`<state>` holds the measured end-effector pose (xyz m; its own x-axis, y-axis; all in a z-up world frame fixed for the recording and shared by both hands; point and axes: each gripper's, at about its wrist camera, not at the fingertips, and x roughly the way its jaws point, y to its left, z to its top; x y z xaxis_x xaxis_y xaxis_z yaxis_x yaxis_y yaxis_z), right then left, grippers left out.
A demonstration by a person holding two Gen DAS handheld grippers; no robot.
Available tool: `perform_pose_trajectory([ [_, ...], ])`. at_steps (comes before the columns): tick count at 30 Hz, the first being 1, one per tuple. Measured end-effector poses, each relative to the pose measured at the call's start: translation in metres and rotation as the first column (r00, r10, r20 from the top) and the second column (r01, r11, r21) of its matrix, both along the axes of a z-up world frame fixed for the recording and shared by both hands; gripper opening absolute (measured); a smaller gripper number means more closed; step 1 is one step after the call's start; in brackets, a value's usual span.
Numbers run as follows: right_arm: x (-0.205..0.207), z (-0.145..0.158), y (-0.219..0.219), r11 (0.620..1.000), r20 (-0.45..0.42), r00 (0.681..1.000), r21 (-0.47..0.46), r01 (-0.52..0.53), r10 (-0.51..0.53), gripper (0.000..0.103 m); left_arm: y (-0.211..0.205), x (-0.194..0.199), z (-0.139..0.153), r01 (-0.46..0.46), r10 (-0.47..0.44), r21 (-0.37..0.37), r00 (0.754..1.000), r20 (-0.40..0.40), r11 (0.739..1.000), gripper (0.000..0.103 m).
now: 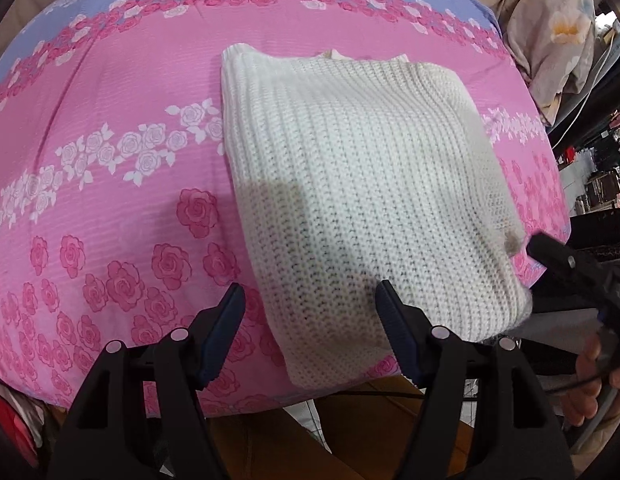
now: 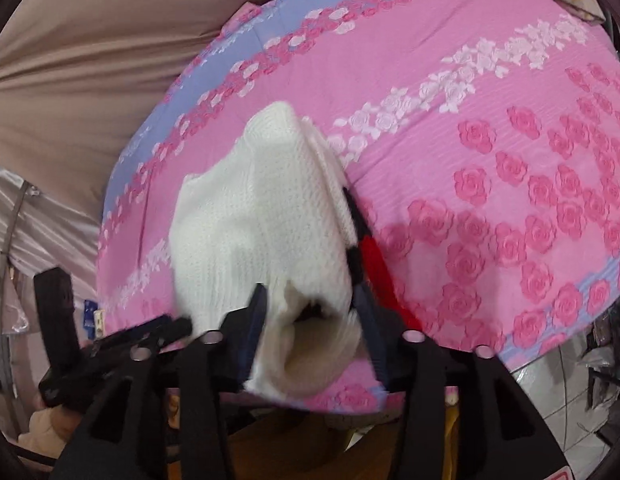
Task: Fold small clothes
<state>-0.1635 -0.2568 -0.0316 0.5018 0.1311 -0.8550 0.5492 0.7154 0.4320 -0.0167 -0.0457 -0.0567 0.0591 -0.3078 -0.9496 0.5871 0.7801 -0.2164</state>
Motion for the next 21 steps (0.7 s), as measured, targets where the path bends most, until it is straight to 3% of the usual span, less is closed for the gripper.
perform_pose_trajectory([
  [4,-0.004,-0.009,0.011,0.996,-0.039,0.998,0.066,-0.053,0.056,0.057,0.002,-0.002,0.006,0.0,0.0,-0.001,1.0,0.015,1.0,0.065],
  [8,0.005,0.002,0.024,0.997,-0.004,0.998,0.024,-0.068,0.069,0.057,0.005,-0.015,0.005,0.06,-0.06,0.019,0.998,-0.014,0.998,0.065],
  [11,0.015,0.004,0.027,0.994,0.006,0.994,0.019,-0.11,0.11,0.057,0.008,-0.024,-0.004,0.078,-0.076,0.044,0.996,-0.05,0.996,0.065],
  [14,0.023,-0.015,0.03,0.983,-0.036,0.982,0.033,-0.182,0.183,0.057,0.007,-0.027,-0.03,0.041,-0.029,0.107,0.993,-0.111,0.993,0.065],
  [15,0.025,-0.021,0.032,0.979,-0.068,0.977,0.013,-0.201,0.202,0.039,0.008,-0.026,-0.04,0.024,-0.008,0.134,0.993,-0.118,0.991,0.066],
  [16,0.027,-0.023,0.034,0.974,-0.09,0.97,-0.006,-0.226,0.224,0.008,0.008,-0.026,-0.048,-0.001,0.02,0.155,0.993,-0.12,0.988,0.062],
  [17,0.026,-0.019,0.036,0.971,-0.079,0.969,-0.016,-0.238,0.236,0.009,0.01,-0.024,-0.052,-0.03,0.051,0.156,0.99,-0.131,0.987,0.059],
  [19,0.018,0.013,0.038,0.966,0.05,0.966,-0.069,-0.25,0.254,0.008,0.016,-0.024,-0.051,-0.092,0.109,0.123,0.984,-0.139,0.988,0.056],
  [21,0.017,0.019,0.037,0.952,0.022,0.959,-0.129,-0.278,0.283,0.008,0.017,-0.03,-0.052,-0.1,0.115,0.133,0.987,-0.111,0.986,0.056],
])
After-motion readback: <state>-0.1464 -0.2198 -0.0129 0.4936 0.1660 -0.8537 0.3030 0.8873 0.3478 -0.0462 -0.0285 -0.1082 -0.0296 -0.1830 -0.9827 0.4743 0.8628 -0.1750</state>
